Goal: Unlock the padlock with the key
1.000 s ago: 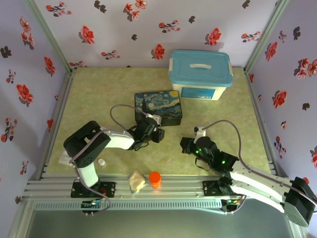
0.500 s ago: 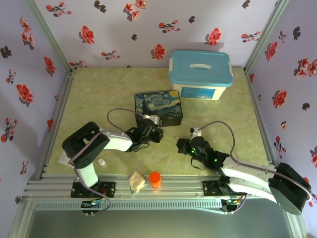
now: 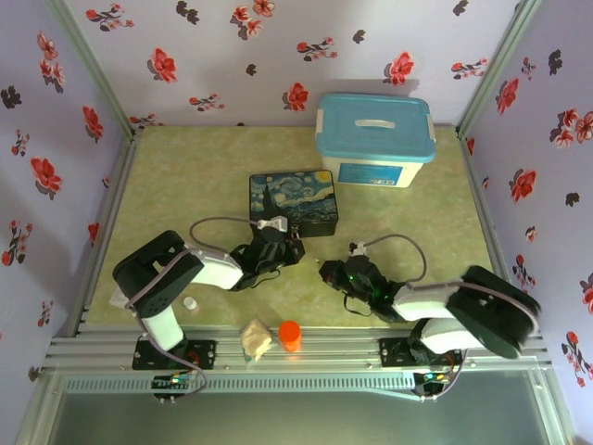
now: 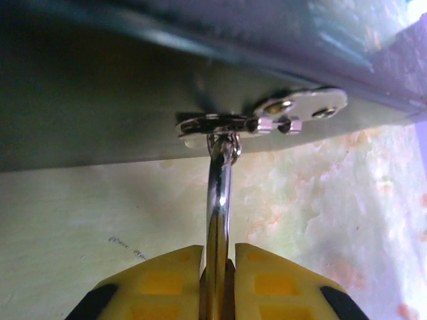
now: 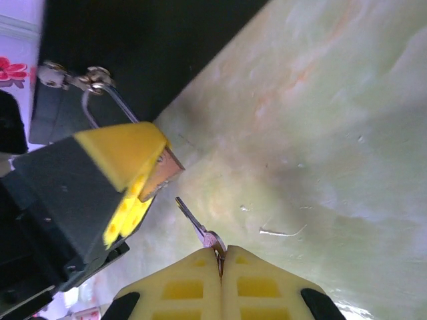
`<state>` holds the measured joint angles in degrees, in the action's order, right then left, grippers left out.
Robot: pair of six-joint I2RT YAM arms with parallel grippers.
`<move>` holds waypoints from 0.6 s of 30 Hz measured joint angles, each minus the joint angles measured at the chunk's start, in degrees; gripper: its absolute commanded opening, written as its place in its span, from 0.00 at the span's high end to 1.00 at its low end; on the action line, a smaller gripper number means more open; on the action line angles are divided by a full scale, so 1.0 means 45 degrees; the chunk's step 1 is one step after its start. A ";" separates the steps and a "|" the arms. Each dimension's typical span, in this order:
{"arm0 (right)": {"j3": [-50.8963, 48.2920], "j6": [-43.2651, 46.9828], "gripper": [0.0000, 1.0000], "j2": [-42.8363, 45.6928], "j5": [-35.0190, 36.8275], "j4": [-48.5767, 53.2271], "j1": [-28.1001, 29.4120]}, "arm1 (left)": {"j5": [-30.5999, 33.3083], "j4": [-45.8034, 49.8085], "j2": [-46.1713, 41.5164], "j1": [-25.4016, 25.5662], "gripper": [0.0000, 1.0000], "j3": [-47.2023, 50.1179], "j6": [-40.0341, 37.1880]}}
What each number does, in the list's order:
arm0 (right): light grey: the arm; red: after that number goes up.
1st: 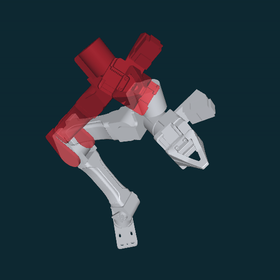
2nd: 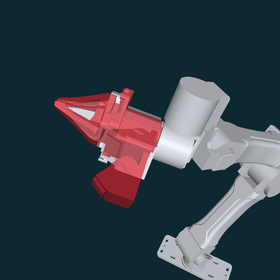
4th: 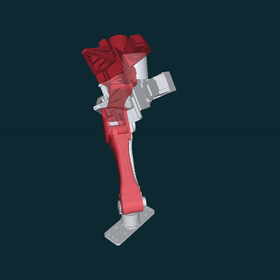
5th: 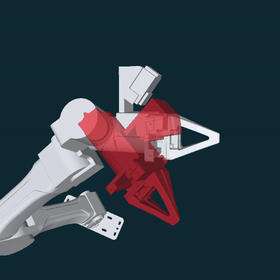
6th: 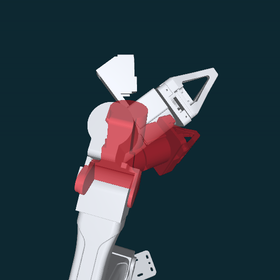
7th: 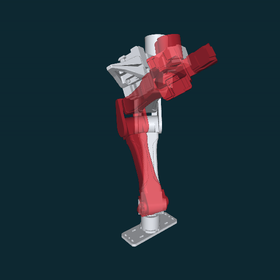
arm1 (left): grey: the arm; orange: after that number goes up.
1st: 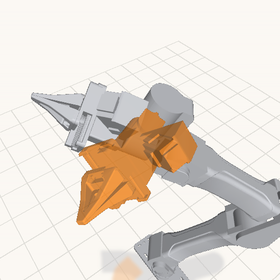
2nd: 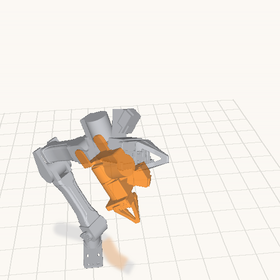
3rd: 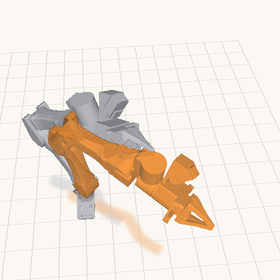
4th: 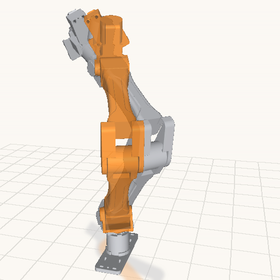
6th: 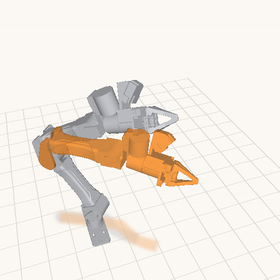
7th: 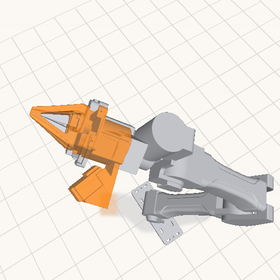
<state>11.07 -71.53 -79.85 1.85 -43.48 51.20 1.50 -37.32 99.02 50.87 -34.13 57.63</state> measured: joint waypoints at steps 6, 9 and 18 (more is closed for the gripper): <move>-0.0102 -0.1277 1.00 -0.4299 -0.1549 -0.5455 -0.0554 | 0.0665 0.0034 -0.0680 0.0000 1.00 0.0355 0.0884; -0.0058 -0.1404 1.00 -0.4804 -0.1885 -0.6392 -0.0568 | 0.0913 0.0112 -0.0957 0.0000 1.00 0.0369 0.1180; 0.0039 -0.1588 1.00 -0.4823 -0.2472 -0.7412 -0.0631 | 0.1205 0.0083 -0.1127 0.0000 1.00 0.0471 0.1807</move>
<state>11.25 -78.67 -101.56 -9.28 -76.84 48.36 6.92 -36.95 93.95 50.87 -32.01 65.76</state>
